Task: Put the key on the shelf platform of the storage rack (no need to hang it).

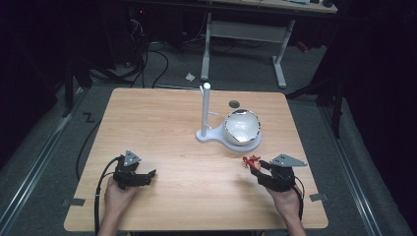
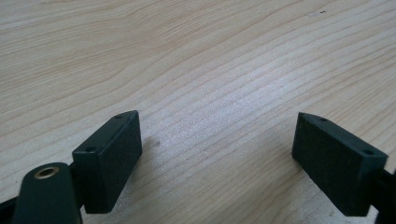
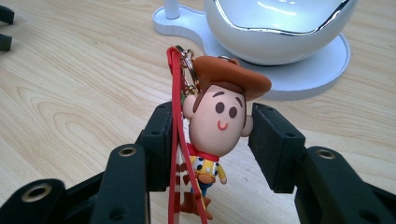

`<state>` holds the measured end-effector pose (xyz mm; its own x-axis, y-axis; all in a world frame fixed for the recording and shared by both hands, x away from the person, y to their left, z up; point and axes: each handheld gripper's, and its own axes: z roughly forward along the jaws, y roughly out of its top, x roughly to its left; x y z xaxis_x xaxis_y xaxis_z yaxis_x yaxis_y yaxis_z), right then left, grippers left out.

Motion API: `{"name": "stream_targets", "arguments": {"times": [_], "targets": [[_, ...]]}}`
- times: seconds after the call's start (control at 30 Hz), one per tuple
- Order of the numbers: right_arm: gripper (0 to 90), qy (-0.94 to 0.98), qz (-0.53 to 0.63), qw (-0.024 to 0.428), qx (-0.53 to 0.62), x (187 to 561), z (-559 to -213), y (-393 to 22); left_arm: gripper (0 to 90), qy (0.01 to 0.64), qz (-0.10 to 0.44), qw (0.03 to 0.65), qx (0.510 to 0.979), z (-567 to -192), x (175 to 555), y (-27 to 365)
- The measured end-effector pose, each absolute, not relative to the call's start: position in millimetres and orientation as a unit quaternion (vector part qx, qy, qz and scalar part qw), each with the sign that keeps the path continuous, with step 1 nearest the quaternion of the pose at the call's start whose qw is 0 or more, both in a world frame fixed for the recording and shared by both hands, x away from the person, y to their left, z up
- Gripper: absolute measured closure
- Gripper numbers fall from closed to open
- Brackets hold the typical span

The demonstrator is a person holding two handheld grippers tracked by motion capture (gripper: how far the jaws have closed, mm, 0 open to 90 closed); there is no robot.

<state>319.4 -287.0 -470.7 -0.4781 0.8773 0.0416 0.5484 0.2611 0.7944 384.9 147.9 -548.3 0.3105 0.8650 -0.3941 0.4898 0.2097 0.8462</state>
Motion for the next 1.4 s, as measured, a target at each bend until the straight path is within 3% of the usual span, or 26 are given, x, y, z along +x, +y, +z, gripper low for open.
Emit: {"name": "stream_targets", "arguments": {"times": [1.4], "targets": [[53.3,0.744,0.42,0.206,0.477,377,-415,-302,16.3,0.563,0.175,0.54,0.6,-548,385,147]]}}
